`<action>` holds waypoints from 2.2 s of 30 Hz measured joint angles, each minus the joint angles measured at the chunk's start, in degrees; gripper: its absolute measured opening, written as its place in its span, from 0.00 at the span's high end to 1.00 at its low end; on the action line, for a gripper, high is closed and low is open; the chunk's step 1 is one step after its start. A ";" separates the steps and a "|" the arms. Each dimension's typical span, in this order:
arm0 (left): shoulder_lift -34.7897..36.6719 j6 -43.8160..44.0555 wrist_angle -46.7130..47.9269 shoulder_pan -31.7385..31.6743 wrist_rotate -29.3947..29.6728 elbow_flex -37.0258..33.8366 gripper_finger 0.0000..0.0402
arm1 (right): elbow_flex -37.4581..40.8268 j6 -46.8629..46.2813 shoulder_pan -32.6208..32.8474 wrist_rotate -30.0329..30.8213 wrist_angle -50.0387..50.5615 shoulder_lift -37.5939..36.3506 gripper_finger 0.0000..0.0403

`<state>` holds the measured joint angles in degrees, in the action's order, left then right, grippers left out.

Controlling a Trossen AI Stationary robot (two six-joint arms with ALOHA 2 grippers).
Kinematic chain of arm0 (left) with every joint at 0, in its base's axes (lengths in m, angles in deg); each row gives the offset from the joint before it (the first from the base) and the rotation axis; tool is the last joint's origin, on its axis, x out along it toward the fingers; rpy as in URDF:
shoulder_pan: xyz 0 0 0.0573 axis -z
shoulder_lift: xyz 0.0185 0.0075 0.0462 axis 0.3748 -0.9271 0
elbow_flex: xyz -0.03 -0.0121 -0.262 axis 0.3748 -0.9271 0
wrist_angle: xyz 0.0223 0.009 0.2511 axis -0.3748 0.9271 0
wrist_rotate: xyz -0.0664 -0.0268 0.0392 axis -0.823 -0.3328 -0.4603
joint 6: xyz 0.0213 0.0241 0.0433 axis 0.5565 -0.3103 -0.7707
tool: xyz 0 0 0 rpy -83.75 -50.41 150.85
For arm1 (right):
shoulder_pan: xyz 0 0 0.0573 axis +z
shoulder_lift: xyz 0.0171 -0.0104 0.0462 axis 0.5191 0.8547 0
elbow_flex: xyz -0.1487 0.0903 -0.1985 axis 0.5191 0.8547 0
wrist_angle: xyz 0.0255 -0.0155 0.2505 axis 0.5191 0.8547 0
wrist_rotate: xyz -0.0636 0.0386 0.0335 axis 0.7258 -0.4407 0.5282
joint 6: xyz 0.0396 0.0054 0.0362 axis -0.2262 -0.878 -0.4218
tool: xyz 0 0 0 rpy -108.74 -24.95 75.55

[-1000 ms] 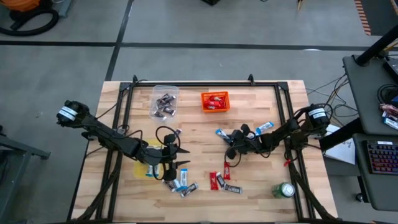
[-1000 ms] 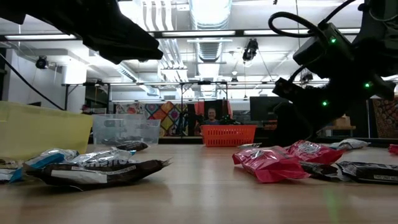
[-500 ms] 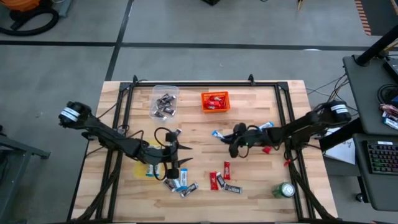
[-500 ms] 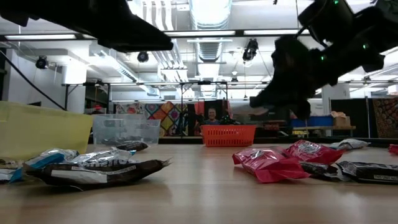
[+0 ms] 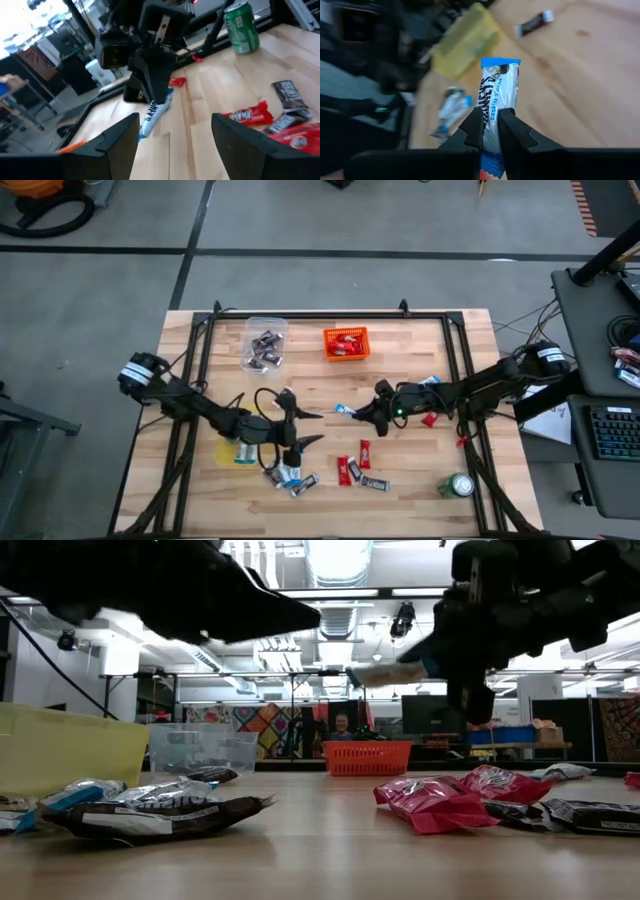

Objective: Sort candy
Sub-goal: Put the middle right white candy into the yellow bin

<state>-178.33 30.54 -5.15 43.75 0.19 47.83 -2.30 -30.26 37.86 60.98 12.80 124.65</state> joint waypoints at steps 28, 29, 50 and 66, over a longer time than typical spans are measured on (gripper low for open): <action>-14.64 -4.52 -12.88 -4.80 -5.03 6.98 0.77 | -9.28 1.11 0.66 -8.72 6.56 2.25 0.92; -14.57 -4.45 -12.53 -4.80 -5.02 6.97 0.81 | -9.33 1.09 0.66 -8.70 6.60 2.25 0.92; 19.01 23.29 42.82 4.57 1.91 7.84 0.98 | -9.35 3.56 -1.61 -8.10 6.38 -0.57 0.50; 21.39 95.97 130.48 9.84 -17.30 20.21 0.98 | -9.35 7.51 -2.03 -6.69 6.42 -0.57 0.50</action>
<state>-156.94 126.51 125.33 53.59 -17.10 68.03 -11.65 -22.75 35.83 54.29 19.21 124.08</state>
